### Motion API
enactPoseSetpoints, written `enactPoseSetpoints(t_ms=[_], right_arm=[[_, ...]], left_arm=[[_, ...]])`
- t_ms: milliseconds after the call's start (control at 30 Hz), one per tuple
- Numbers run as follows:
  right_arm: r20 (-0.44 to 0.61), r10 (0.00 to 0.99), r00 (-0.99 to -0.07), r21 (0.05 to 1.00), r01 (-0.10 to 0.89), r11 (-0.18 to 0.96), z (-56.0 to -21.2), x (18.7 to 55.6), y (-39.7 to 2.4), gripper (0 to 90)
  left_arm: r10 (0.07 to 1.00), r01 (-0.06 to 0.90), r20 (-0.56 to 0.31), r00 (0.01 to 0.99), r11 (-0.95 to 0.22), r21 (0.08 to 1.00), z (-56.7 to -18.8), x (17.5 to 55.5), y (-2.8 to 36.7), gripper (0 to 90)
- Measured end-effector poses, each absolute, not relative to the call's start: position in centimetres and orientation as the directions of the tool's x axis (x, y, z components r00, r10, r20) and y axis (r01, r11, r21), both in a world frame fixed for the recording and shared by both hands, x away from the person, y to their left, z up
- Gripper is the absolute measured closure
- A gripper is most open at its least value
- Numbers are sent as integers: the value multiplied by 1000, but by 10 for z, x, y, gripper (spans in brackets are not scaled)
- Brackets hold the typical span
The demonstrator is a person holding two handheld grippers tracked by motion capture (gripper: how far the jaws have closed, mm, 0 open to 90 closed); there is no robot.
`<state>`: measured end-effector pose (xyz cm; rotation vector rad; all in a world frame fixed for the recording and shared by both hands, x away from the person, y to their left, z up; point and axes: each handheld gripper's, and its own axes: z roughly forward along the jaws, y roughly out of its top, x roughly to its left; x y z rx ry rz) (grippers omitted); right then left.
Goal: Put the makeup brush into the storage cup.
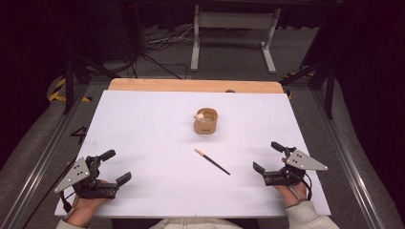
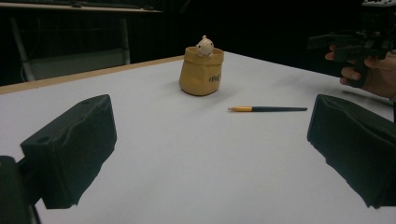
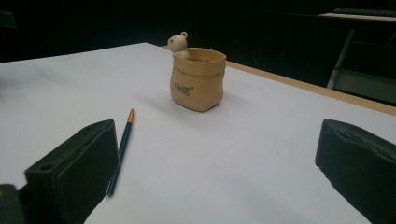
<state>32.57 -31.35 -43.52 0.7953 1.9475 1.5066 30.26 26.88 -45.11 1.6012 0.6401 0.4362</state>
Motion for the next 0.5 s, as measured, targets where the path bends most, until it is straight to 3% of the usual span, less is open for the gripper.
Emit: enactPoseSetpoints(t_ms=[167, 500], right_arm=[[-67, 736, -674, 974, 116, 195, -434, 325, -313, 0], [-64, 736, -674, 975, 116, 191, -433, 324, -313, 0]], left_arm=[[637, 155, -71, 767, -76, 985, -450, 301, 271, 46], [618, 206, -124, 777, -62, 977, -451, 304, 269, 10]])
